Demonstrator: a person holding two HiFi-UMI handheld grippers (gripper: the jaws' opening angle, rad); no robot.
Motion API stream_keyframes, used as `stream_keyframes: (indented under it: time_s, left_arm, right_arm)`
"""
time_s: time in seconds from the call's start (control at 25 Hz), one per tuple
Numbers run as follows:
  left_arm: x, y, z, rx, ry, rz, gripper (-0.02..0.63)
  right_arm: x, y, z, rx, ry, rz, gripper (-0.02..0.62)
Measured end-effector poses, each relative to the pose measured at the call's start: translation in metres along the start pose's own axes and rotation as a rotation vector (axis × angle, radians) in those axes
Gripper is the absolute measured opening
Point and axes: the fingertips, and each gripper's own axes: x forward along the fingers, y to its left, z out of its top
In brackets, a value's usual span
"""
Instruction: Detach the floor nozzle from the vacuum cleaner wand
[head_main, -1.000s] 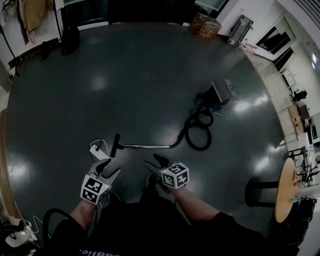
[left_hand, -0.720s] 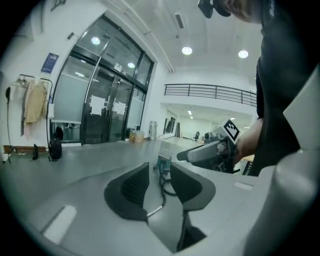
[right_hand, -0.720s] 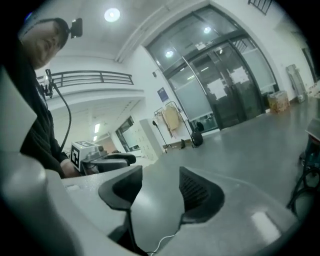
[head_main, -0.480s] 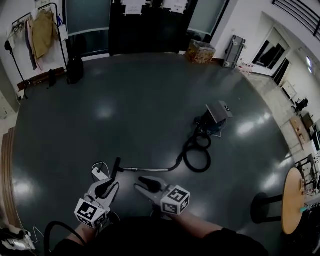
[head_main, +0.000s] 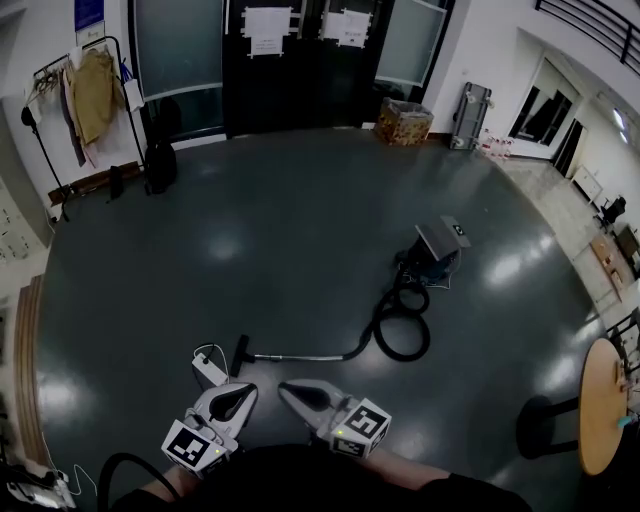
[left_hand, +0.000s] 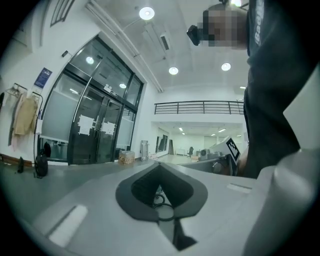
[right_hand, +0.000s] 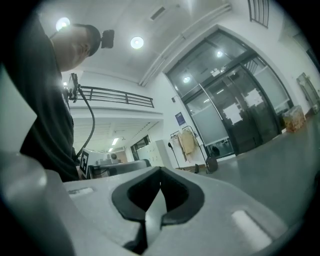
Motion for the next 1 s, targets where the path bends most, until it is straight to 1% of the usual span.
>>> stream_keyframes:
  time_s: [0.32, 0.6, 0.76, 1.0]
  left_arm:
    - [-0.005, -0.011, 0.006, 0.011, -0.009, -0.022, -0.005]
    - [-0.010, -0.015, 0.000, -0.008, -0.007, -0.035, -0.004]
    - [-0.015, -0.010, 0.000, -0.023, -0.005, -0.033, -0.005]
    - [-0.016, -0.005, -0.002, -0.015, -0.004, -0.041, -0.005]
  right_arm:
    - [-0.007, 0.014, 0.007, -0.035, -0.015, -0.009, 0.002]
    - [-0.008, 0.019, 0.000, -0.039, 0.016, -0.015, 0.002]
    - [-0.002, 0.021, -0.001, -0.041, 0.033, -0.020, 0.002]
    - [0.005, 0.021, -0.003, -0.047, 0.049, -0.021, 0.002]
